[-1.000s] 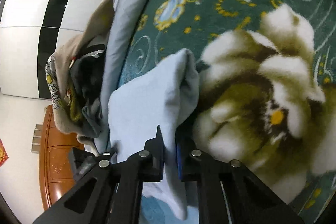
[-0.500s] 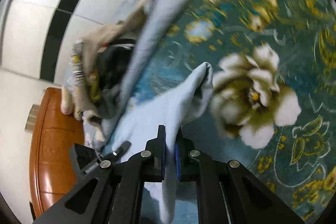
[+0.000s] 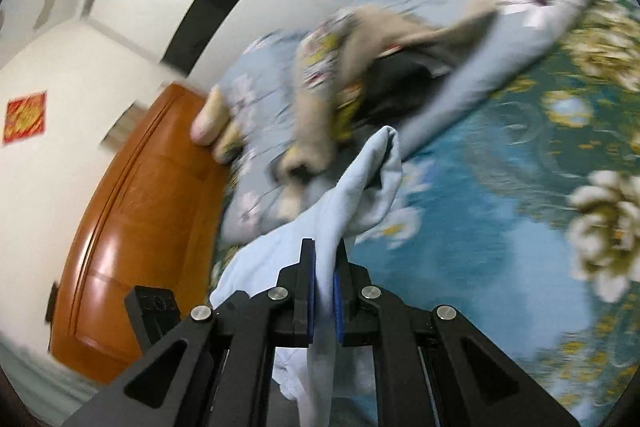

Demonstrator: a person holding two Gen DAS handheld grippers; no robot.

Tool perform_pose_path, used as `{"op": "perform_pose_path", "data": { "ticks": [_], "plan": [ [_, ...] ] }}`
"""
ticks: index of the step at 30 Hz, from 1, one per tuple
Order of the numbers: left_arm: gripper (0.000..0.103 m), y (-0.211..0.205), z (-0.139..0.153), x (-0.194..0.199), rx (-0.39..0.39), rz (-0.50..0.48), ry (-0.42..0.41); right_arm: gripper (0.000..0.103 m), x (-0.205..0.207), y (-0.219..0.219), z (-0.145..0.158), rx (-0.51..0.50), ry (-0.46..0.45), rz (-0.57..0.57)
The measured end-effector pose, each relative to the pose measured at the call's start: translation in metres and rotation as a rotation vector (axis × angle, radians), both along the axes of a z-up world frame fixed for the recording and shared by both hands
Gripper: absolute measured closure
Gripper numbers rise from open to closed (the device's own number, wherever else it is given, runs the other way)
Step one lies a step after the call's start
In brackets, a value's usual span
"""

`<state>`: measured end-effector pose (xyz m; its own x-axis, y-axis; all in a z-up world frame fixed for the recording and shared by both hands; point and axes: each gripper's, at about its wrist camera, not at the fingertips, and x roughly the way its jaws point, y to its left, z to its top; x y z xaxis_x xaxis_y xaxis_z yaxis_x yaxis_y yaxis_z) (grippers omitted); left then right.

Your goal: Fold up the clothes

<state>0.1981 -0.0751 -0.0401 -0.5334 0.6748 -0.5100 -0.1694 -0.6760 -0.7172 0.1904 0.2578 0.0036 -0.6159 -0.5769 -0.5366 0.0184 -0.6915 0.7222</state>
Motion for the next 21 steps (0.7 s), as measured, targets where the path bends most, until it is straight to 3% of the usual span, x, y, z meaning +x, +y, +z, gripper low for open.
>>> {"op": "perform_pose_path", "data": {
  "ticks": [9, 14, 18, 21],
  "plan": [
    [0.087, -0.195, 0.001, 0.041, -0.036, 0.235, -0.082, 0.096, -0.06, -0.211, -0.01, 0.027, -0.062, 0.359],
    [0.087, -0.25, -0.024, 0.046, -0.083, 0.301, -0.138, 0.096, -0.069, -0.306, -0.019, 0.004, -0.066, 0.463],
    [0.087, -0.291, -0.047, 0.05, -0.123, 0.348, -0.184, 0.096, -0.08, -0.363, -0.031, 0.05, -0.063, 0.5],
    [0.087, -0.321, -0.064, 0.052, -0.153, 0.383, -0.219, 0.096, -0.085, -0.384, -0.067, 0.037, -0.156, 0.49]
  ]
}}
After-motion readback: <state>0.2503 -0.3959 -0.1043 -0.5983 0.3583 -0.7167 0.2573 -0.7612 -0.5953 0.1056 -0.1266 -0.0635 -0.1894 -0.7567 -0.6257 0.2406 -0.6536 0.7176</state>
